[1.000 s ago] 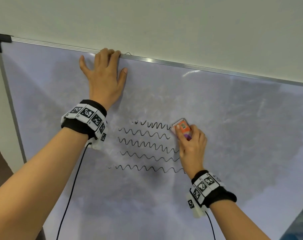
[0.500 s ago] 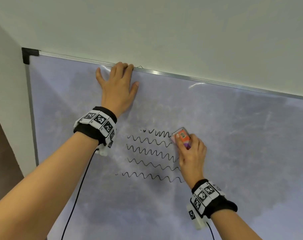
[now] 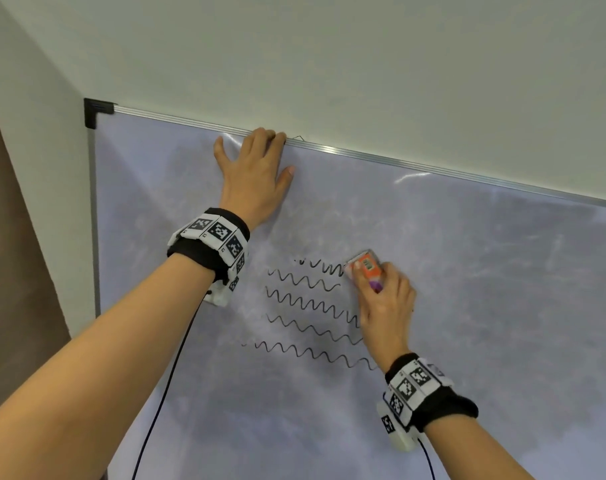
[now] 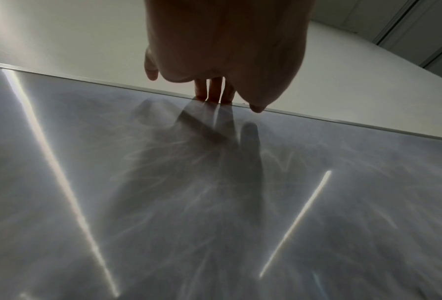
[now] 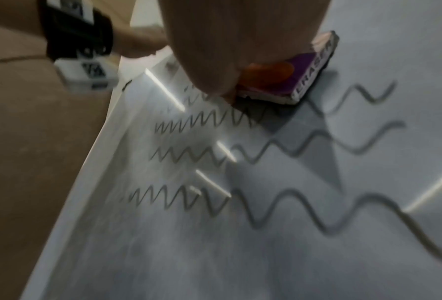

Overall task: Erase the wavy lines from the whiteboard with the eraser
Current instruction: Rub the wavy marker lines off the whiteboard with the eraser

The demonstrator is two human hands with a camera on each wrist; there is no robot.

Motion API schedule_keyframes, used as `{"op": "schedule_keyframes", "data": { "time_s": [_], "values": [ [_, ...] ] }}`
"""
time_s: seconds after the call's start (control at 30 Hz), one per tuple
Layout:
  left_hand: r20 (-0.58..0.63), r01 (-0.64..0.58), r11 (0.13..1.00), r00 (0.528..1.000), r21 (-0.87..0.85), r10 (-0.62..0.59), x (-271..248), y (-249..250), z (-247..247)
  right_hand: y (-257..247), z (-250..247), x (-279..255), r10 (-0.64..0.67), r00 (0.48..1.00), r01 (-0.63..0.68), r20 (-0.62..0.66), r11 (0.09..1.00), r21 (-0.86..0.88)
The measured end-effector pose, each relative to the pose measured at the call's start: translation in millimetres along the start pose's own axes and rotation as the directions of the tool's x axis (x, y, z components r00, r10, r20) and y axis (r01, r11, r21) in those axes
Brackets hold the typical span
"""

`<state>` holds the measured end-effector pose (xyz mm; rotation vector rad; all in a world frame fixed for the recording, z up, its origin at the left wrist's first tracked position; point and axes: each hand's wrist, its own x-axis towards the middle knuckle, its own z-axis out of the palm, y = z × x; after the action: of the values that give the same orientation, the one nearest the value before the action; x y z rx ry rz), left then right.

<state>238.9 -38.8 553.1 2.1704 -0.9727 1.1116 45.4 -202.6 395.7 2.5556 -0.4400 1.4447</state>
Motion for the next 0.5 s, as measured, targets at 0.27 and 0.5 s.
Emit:
{"op": "schedule_keyframes", "data": {
  "time_s": [0.27,0.5],
  "values": [
    [0.008,-0.006,1.0,1.0,-0.006,0.006,-1.2,-0.7,-2.1,-8.1,0.6,-3.2,-0.034,0.997,0.036,0.075,0.999,-0.026],
    [0.014,0.002,1.0,1.0,-0.016,-0.002,-1.0,0.0,-3.3,-22.3,12.1,-19.2,-0.072,0.989,0.076,0.126,0.997,-0.027]
  ]
}}
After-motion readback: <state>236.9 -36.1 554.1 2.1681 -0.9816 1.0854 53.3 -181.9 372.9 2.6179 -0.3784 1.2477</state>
